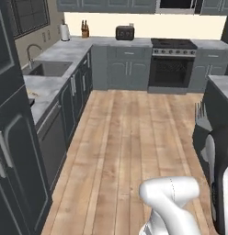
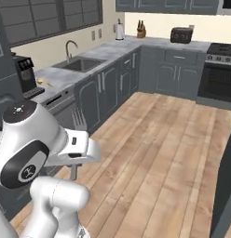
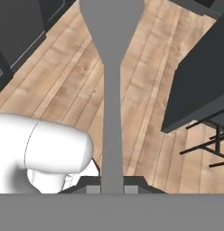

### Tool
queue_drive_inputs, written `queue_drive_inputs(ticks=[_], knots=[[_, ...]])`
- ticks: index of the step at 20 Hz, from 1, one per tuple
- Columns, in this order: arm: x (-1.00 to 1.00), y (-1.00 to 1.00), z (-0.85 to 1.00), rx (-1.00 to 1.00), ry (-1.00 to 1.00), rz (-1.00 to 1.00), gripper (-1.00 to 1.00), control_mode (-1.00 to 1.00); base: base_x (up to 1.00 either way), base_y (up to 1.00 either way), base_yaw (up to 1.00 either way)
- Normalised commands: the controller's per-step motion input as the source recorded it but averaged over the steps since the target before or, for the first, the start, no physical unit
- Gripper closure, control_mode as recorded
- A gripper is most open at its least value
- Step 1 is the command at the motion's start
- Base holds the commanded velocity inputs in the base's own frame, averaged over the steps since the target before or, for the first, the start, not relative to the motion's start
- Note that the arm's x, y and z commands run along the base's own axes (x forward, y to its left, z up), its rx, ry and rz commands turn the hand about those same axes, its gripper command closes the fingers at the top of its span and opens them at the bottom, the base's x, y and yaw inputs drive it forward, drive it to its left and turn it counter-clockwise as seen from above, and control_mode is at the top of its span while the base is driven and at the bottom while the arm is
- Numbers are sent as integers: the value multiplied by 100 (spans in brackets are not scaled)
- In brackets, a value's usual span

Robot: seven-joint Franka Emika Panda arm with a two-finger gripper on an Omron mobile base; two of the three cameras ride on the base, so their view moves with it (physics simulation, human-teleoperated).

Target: Take the fork and place it on the left side of the plate. Then take the spoon and place it on the right side of the plate. Make sure they're directly next to the plate.

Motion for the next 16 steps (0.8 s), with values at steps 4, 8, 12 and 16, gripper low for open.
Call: queue_drive_inputs(ticks=[4, 8, 12, 16], knots=[[0, 0, 0, 0, 0, 0, 100, 100, -93, -44, -29], [0, 0, 0, 0, 0, 0, 100, 100, -11, -87, -21], [0, 0, 0, 0, 0, 0, 100, 100, 43, -99, -14], [0, 0, 0, 0, 0, 0, 100, 100, 77, -87, -10]])
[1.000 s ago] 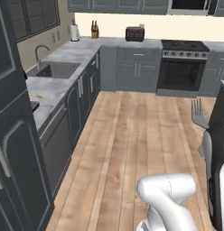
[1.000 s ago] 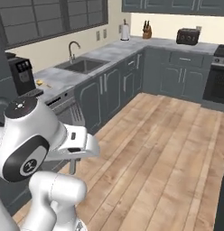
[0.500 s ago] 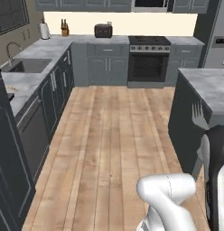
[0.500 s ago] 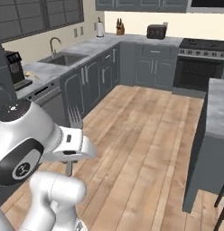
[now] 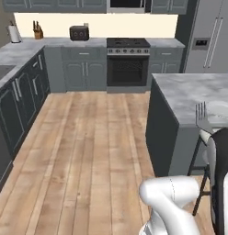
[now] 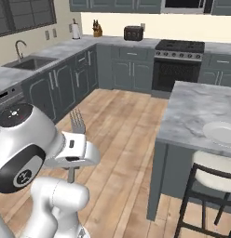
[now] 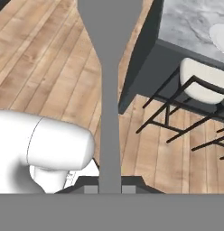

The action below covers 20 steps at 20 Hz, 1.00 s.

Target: Take the fork and place it on the left side of the plate. Then take the spoon and place it on the right side of the plate. Make sure they're directly next to the plate.

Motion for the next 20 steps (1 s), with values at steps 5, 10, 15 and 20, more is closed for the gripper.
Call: queue_drive_inputs(ticks=[5, 10, 15, 20], knots=[[0, 0, 0, 0, 0, 0, 100, 100, 97, -61, -11], [0, 0, 0, 0, 0, 0, 100, 100, 80, -61, -21], [0, 0, 0, 0, 0, 0, 100, 100, 35, -75, -31], [0, 0, 0, 0, 0, 0, 100, 100, 38, -41, -29]])
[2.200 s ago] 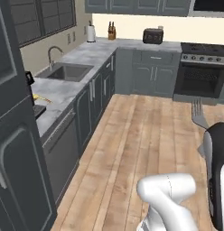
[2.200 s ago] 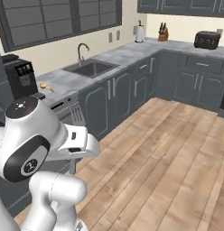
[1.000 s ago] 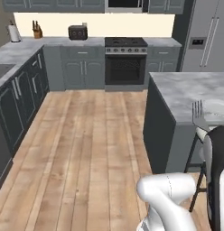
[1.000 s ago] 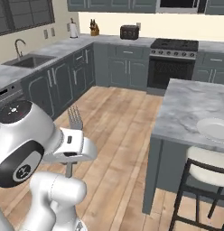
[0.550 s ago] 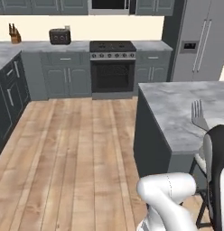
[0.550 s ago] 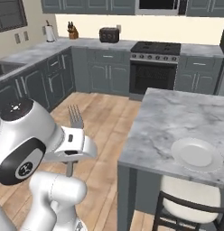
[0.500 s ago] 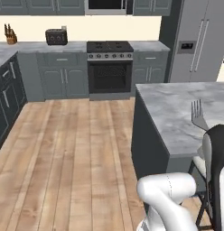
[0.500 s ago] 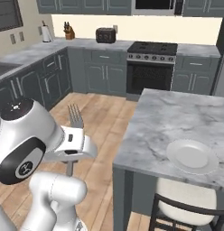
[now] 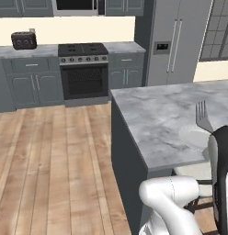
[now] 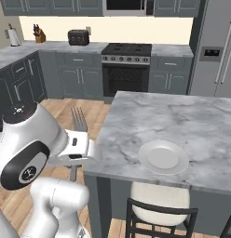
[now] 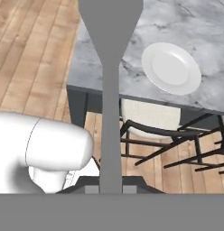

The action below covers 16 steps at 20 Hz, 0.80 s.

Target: Take the fork and place it on the left side of the plate. Then take the spoon and place it on the right side of the plate. Make sure they're directly next to the plate.

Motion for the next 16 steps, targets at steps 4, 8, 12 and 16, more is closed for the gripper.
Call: queue_drive_inputs(ticks=[4, 8, 12, 16], knots=[[73, 27, -45, 0, 10, -7, 100, -100, 0, 0, 0], [88, 22, -38, 0, 14, 0, 100, -100, 0, 0, 0], [72, 1, -33, 0, 15, 0, 100, -100, 0, 0, 0], [57, -24, -29, 5, 12, 0, 100, -100, 0, 0, 0]])
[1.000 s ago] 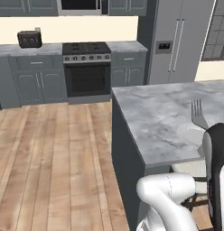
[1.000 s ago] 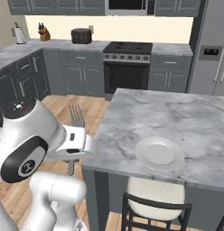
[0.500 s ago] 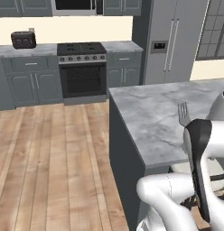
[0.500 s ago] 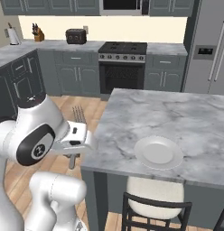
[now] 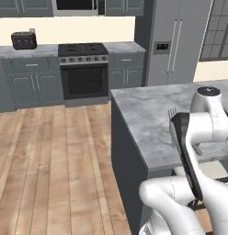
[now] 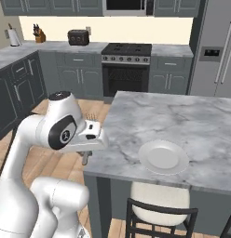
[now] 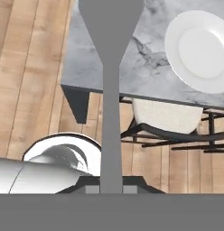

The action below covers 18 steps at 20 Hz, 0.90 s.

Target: Take the fork and place it on the left side of the plate. Then take the spoon and place it on the right side of the plate. Make sure they're directly next to the plate.

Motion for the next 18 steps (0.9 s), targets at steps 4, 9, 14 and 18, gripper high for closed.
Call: queue_drive_inputs(ticks=[4, 9, 14, 18], knots=[[40, -33, -55, 3, 6, 0, 100, -100, 0, 0, 0], [22, -35, -67, 2, 4, 0, 100, -100, 0, 0, 0], [21, -9, -44, 0, 2, -3, 100, -100, 0, 0, 0], [45, 8, -26, 0, 2, -9, 100, -100, 0, 0, 0]])
